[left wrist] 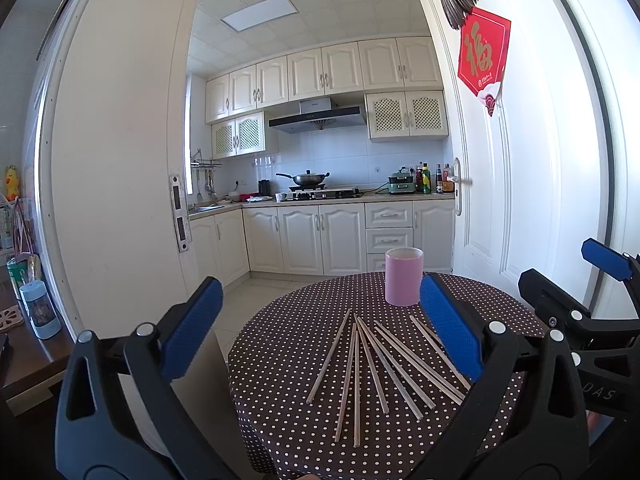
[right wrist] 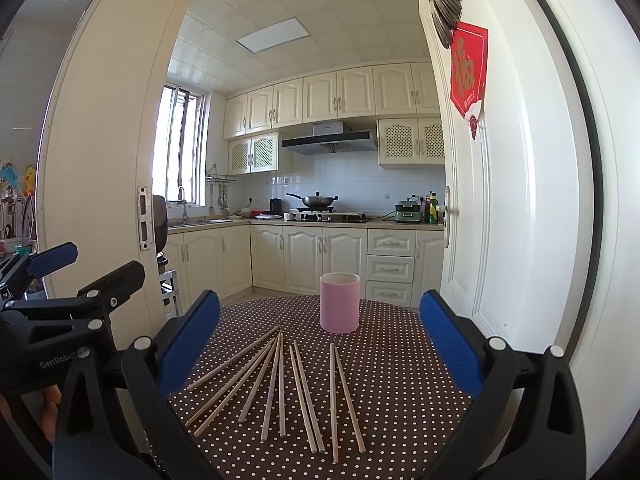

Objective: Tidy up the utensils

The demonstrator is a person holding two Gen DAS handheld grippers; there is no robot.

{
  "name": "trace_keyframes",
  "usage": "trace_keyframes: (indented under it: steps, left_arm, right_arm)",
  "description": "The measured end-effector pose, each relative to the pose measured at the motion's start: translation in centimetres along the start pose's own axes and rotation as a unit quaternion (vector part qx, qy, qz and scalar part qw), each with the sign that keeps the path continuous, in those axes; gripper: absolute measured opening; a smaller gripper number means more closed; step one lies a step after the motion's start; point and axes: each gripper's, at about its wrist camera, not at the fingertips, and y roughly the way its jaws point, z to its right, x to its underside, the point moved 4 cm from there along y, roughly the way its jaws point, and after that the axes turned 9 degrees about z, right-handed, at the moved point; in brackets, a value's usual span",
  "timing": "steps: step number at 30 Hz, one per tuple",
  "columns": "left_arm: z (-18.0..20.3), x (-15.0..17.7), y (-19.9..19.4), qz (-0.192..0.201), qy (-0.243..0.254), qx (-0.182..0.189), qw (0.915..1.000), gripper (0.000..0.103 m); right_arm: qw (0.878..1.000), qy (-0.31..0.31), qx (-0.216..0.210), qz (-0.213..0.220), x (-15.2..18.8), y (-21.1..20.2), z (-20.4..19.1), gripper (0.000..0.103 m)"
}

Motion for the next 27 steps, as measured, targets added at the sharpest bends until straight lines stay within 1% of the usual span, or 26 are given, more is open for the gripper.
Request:
trace_keyframes:
  steps: [14, 27]
  left_arm:
    - [0.29, -0.02, 0.22, -0.003, 0.003, -0.002, 1.0, 0.097]
    - [0.5, 0.07, 0.72, -0.01, 0.005, -0.001, 0.9999, 0.097]
  right_arm:
    - [1.0, 0.002, 0.002, -0.004, 0.06, 0.12, 0.07, 0.096]
    - [1.0, 0.012, -0.001, -0.016, 0.19, 0.67, 0.2, 0.096]
